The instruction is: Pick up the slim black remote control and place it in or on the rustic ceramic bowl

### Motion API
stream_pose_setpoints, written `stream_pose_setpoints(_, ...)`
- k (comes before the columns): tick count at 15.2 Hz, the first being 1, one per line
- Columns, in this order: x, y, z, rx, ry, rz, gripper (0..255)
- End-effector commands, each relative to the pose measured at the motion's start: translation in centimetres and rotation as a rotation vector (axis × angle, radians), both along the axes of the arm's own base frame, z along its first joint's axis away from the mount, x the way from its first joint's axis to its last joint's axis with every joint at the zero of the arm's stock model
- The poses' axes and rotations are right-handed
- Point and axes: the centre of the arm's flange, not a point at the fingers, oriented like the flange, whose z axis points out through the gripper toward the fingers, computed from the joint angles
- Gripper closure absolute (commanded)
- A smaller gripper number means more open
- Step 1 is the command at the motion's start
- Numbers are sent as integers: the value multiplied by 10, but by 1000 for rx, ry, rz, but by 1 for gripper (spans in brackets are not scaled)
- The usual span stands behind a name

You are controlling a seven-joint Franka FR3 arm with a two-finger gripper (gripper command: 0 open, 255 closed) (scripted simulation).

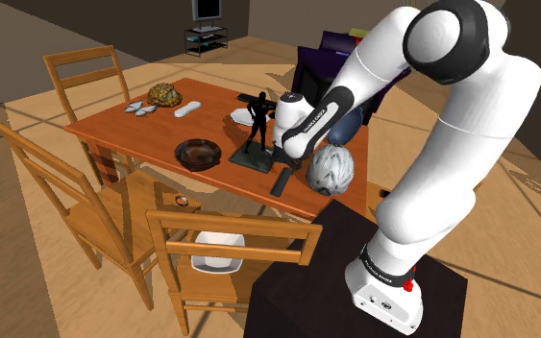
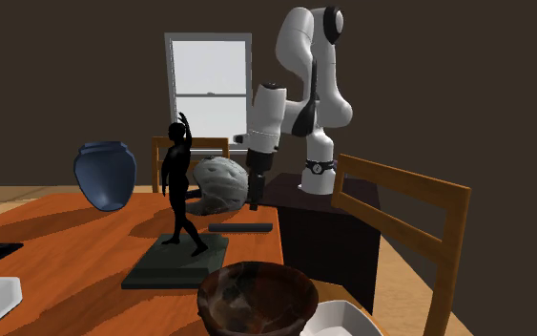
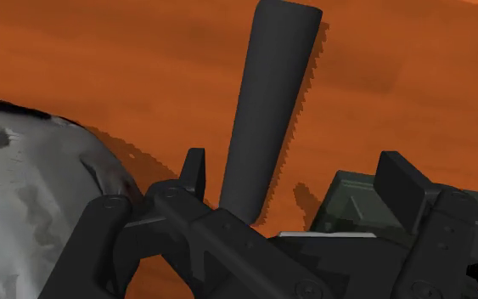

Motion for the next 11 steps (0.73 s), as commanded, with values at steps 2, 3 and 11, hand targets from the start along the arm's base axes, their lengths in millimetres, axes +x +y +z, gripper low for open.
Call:
stream_pose_setpoints(2,8,-21,-28,-28,-13,-112,0)
stream_pose_setpoints(3,10,-29,-37,-37,-17,-148,0)
stream_pose_setpoints(11,12,-39,-77,-38,-18,-152,0)
